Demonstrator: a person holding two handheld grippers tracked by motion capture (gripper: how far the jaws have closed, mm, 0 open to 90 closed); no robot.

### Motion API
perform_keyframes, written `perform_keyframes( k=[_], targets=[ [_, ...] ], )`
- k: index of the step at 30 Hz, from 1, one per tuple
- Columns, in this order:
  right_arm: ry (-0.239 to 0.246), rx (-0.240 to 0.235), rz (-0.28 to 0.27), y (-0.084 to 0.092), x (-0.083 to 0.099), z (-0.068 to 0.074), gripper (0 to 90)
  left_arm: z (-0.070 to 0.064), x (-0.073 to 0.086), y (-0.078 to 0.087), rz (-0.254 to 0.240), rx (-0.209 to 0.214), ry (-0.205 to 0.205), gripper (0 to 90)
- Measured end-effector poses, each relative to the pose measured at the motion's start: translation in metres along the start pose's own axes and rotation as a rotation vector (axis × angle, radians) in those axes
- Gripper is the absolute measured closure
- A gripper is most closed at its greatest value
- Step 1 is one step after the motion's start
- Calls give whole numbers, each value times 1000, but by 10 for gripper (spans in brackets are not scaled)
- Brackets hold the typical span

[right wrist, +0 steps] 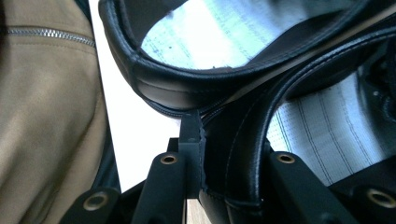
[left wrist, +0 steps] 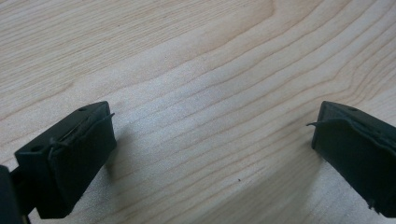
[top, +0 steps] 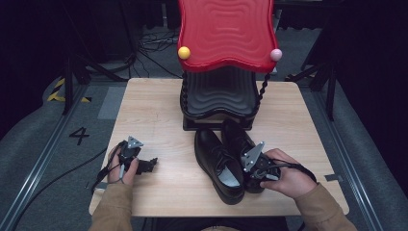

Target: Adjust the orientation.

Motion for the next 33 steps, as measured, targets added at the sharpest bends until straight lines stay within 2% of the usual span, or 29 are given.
perform_keyframes(
  k=[4,6,8,9,12,14,17,21,25,26,29,33],
  targets=[
    [-1,-1,12,-4,0,0,761,0,0,0,1,1,0,0],
    [-22,-8,15,-5,1,0,761,0,0,0,-1,0,1,0],
    [-17,-23,39,-9,2,0,761,0,0,0,0,0,0,0],
    [-28,-27,40,-9,2,0,761,0,0,0,-1,1,0,0],
    [-4,-27,40,-9,3,0,760,0,0,0,-1,-1,-2,0],
    [-14,-33,42,-9,3,1,760,0,0,0,0,0,1,0],
    [-28,-52,31,-9,5,0,712,0,0,0,0,3,2,0],
    [-87,-54,-14,-2,6,2,642,0,-1,-1,-1,0,1,0],
    [-110,-38,-34,10,8,4,608,0,-1,-1,-1,-4,-2,0],
    [-136,-36,-55,13,8,4,598,0,-1,-1,-2,-4,-1,0],
    [-164,-28,-81,20,10,3,579,0,-1,-1,-1,-5,-1,0],
    [-243,-29,-143,29,10,1,560,0,-1,-1,-2,-4,-1,0]
  ],
)
Point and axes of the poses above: each handheld gripper's, and its own axes: y roughly backward along the jaws, x roughly out of its underside, z roughly to its left, the point moved 2 cm from there along -y, roughly forward along the jaws
